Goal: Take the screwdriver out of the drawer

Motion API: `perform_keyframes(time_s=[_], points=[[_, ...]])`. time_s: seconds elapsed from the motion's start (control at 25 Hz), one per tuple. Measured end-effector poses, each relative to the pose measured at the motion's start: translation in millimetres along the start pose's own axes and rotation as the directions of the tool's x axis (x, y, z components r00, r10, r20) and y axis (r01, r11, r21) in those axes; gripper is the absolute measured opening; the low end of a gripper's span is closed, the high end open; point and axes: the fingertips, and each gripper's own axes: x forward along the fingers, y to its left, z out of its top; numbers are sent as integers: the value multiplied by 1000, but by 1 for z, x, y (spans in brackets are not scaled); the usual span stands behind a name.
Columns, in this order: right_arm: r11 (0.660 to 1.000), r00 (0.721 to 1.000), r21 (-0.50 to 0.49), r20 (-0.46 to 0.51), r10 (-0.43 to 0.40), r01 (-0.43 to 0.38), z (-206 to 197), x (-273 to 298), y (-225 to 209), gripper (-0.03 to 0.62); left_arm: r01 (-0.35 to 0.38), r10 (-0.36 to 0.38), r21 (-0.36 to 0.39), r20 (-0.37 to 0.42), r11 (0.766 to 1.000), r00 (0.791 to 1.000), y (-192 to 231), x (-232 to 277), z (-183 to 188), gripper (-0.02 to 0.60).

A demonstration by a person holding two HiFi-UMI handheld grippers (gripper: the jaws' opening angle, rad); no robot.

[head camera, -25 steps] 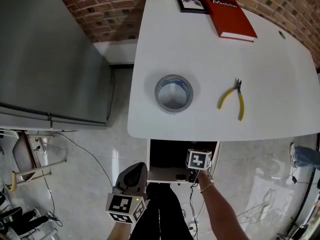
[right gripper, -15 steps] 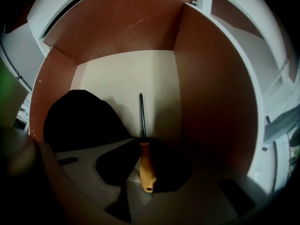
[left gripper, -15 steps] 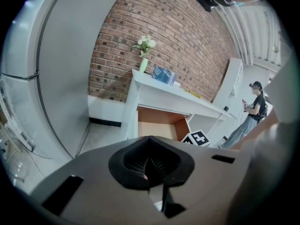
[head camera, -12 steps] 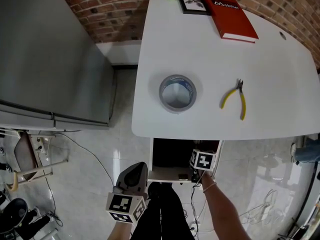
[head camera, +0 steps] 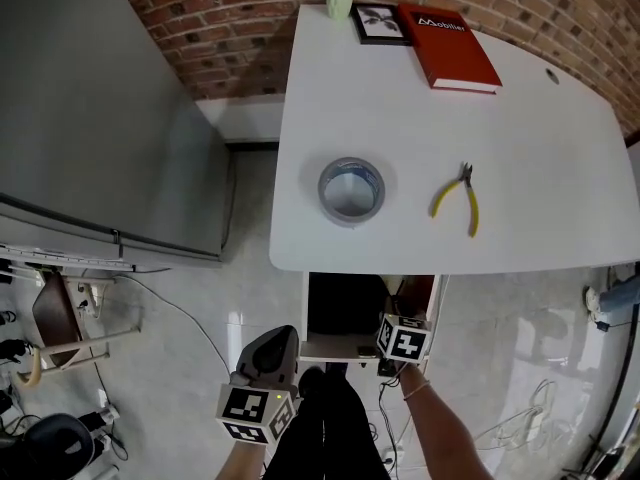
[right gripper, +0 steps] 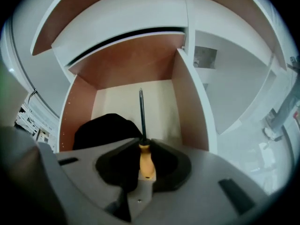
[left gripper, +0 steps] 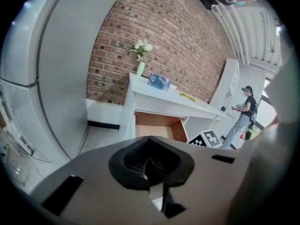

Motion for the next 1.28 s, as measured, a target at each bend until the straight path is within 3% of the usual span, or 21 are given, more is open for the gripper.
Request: perform_keyframes(time_s=[0.2,0.56,1.28], points=[[999,995,0,84,52,-52,16,-34,17,80,21,-22,17,20,1000,1000,-8,-10,11,-8],[997,972,-31,225,74,-68,51,-111,42,80,57,-58,38,39,998,998,-16,-39,23,-8],[991,869,-39,478,130,-126,90,-283,72,80,110,-131,145,140,983,981,-50,-84,70,-8]])
